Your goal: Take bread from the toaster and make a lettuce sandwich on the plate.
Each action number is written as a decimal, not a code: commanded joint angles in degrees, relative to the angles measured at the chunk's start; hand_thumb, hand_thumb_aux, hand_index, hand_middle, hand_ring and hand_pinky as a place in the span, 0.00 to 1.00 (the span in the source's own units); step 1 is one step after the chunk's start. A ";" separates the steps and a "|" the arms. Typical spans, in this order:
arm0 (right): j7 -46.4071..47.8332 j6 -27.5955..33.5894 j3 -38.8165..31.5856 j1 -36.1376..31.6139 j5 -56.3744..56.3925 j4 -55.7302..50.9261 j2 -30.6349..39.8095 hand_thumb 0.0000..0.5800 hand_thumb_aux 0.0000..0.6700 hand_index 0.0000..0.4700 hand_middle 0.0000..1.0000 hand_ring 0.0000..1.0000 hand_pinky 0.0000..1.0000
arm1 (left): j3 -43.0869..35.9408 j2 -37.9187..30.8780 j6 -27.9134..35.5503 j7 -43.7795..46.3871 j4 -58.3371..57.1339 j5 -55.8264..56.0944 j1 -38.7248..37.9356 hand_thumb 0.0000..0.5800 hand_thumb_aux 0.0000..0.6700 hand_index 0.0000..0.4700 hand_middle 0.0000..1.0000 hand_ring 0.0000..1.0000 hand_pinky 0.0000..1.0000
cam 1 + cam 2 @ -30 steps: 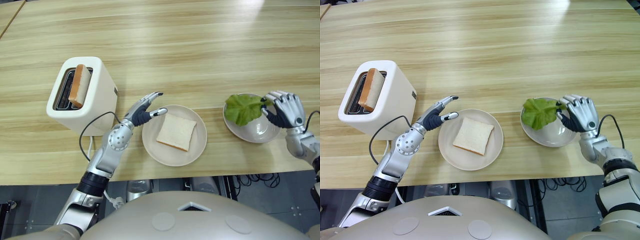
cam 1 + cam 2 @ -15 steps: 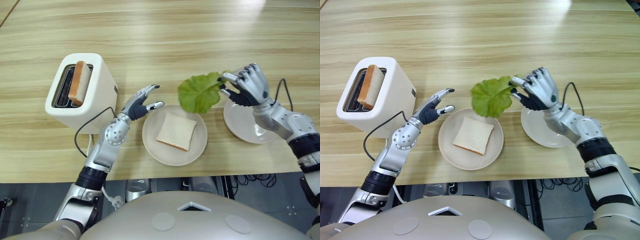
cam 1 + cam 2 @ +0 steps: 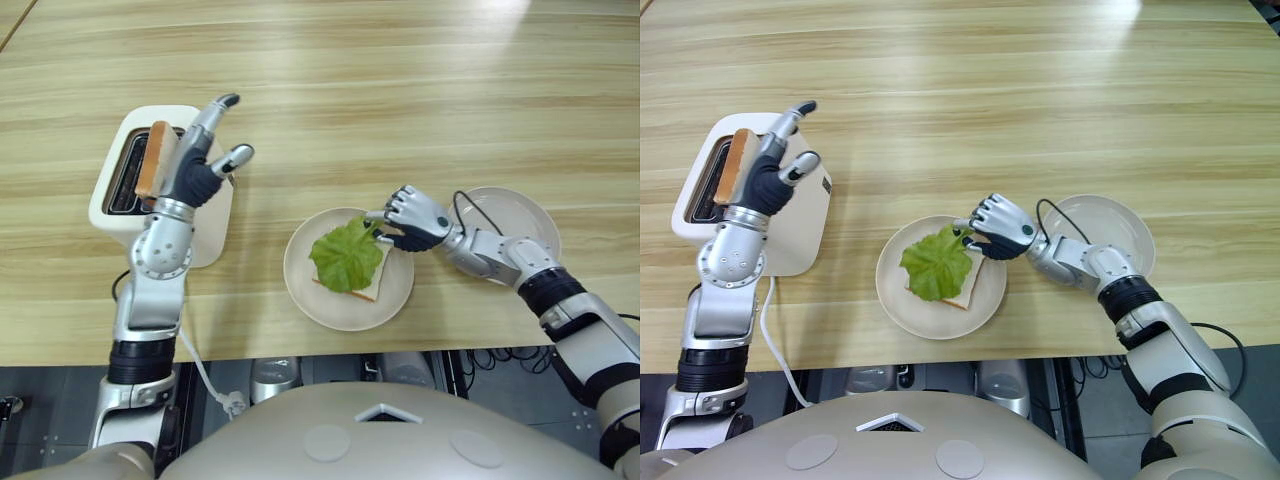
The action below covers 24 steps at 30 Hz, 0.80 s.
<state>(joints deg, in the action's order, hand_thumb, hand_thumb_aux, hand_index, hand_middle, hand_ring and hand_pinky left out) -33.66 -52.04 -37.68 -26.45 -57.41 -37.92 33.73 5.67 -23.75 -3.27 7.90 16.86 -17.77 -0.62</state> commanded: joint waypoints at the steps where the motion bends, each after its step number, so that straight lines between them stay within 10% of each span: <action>1: 3.17 0.22 -1.42 -0.25 -0.71 -1.84 -1.08 1.00 1.00 0.98 1.00 1.00 1.00 | 1.18 -0.50 0.04 -0.13 -0.67 0.22 -1.11 0.00 0.00 0.00 0.00 0.00 0.00; 23: -0.04 4.85 -0.14 -2.59 -1.74 -3.47 -0.38 1.00 1.00 0.98 1.00 1.00 1.00 | 7.24 -2.82 -2.40 -2.13 -2.67 0.29 -2.06 0.00 0.00 0.00 0.00 0.00 0.00; 24: 0.00 5.25 -0.32 -2.52 -2.12 -3.59 -0.40 0.88 0.65 0.64 0.72 0.72 0.72 | 7.66 -3.21 -2.37 -2.35 -2.76 0.32 -2.09 0.00 0.00 0.00 0.00 0.00 0.00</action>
<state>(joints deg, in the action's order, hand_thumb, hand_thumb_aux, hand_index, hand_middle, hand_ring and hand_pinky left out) -33.84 -47.48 -37.55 -28.63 -58.69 -41.69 33.06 12.20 -26.37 -5.73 6.10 15.45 -16.73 -2.93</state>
